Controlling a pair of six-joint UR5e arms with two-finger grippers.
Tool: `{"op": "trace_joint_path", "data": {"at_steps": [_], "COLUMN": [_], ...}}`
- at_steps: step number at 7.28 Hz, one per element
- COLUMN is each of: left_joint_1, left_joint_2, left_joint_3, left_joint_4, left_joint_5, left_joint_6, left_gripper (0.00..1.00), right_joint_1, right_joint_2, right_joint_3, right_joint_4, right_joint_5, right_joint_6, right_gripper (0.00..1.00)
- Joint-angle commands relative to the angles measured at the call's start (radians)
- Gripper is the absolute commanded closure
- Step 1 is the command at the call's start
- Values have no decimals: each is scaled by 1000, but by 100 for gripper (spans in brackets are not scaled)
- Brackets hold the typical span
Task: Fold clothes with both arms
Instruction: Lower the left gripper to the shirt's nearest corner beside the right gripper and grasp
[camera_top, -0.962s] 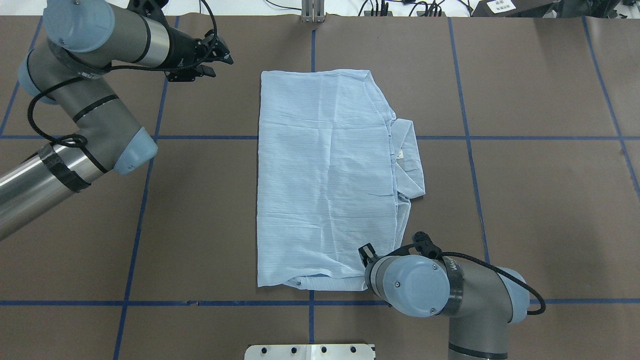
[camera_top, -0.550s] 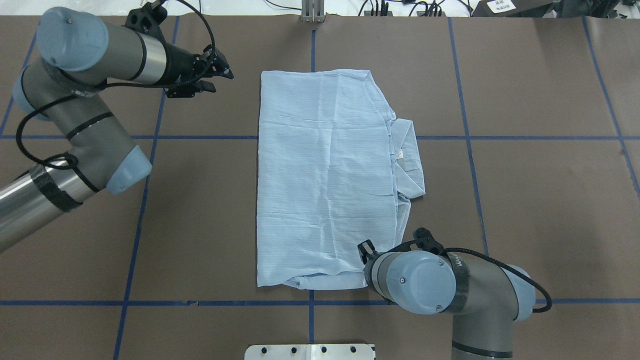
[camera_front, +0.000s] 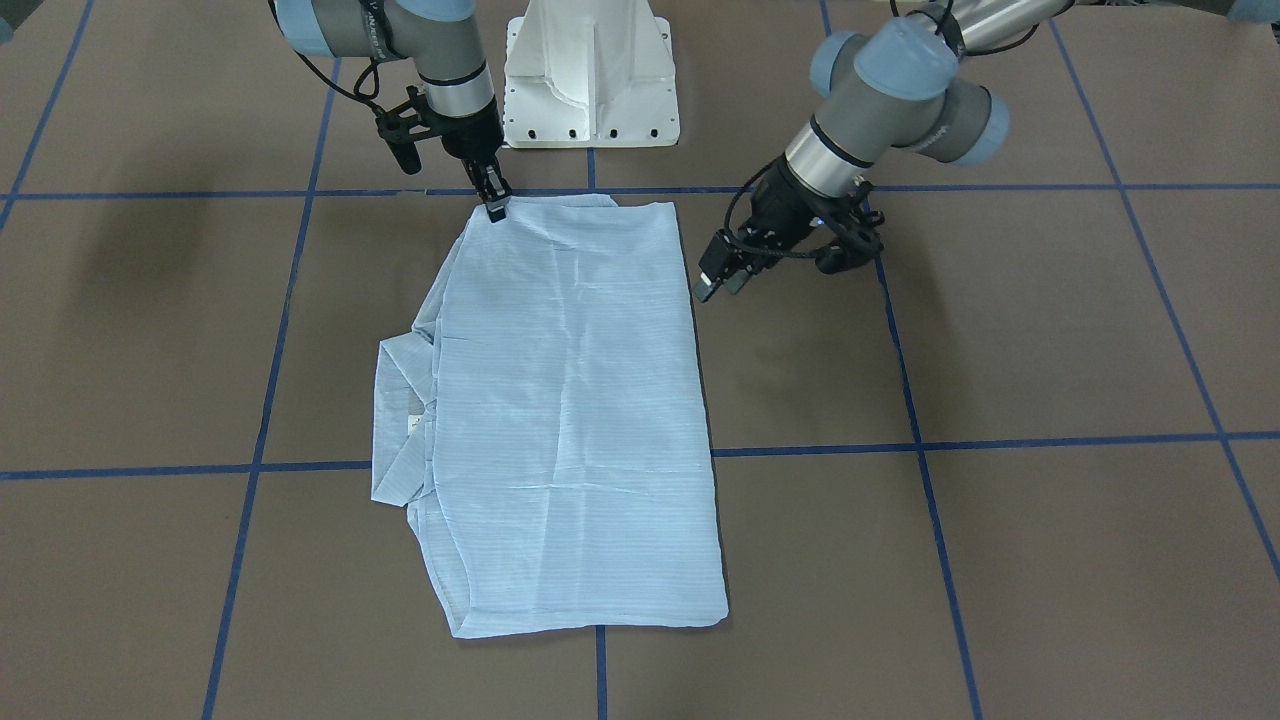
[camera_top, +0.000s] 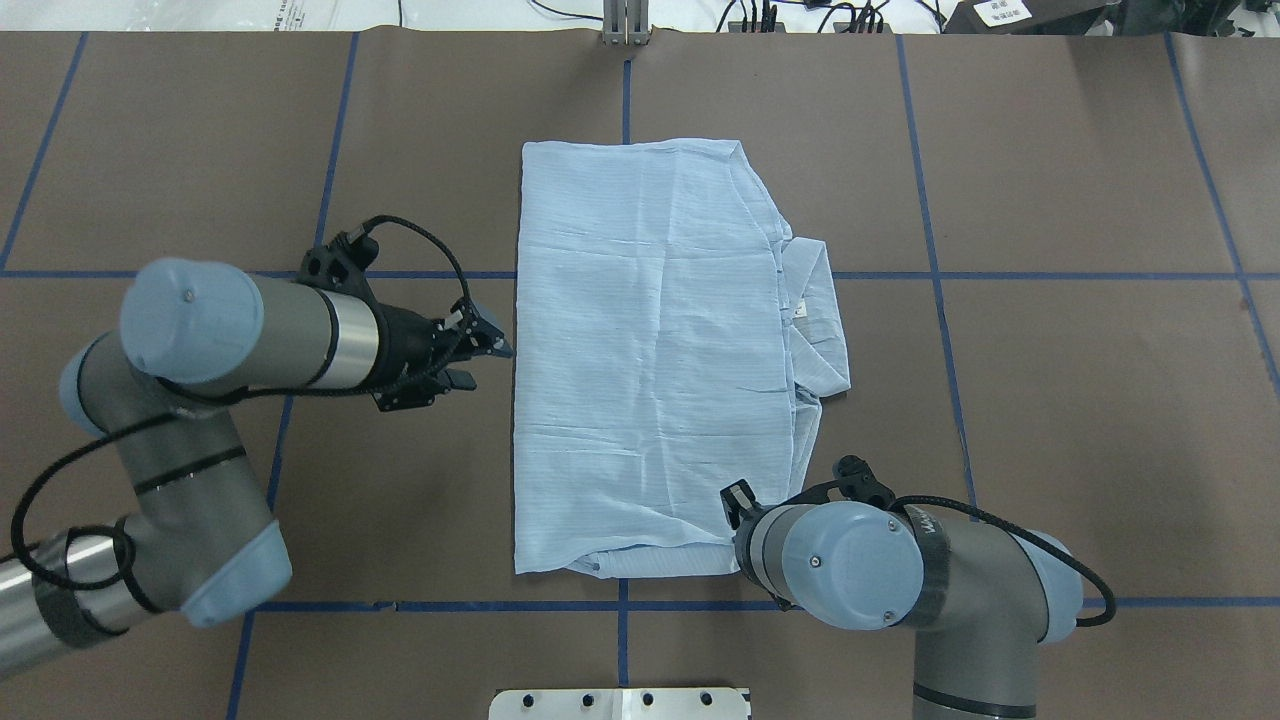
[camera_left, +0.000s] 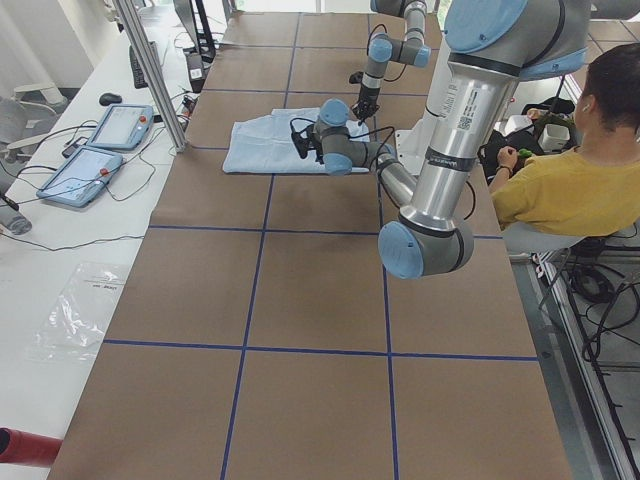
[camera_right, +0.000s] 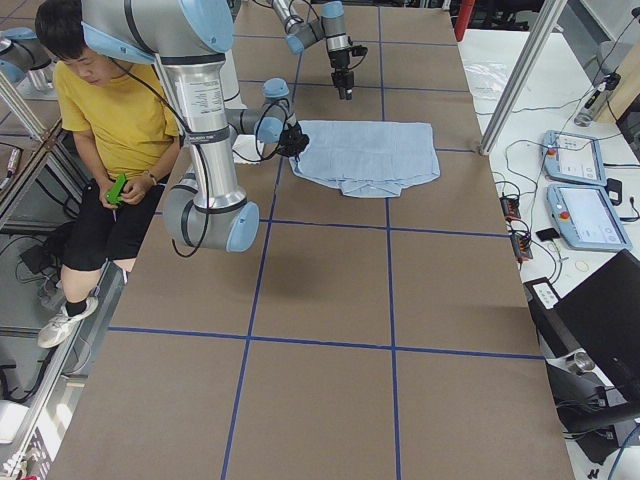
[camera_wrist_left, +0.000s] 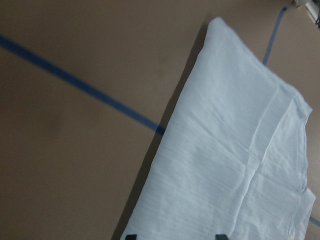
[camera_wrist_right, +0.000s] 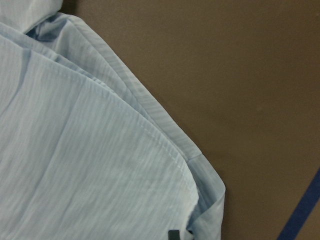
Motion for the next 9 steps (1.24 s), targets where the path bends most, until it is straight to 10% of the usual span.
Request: {"op": "trace_joint_path", "data": {"at_steps": [1,9], "left_joint_1": [189,305], "left_joint_2": [18,15], "left_joint_3": [-70,-29], "left_joint_4": [147,158], "left_joint_5": [167,209], "left_joint_6": [-67,-143], "left_gripper": [39,40], "right_joint_1": [0,0], "right_joint_2": [0,0], "right_joint_3": [-2,1], "right_joint_4": [1,3], "right_joint_5": [5,25], "right_joint_6": [-6,-16], "right_gripper": [100,100]}}
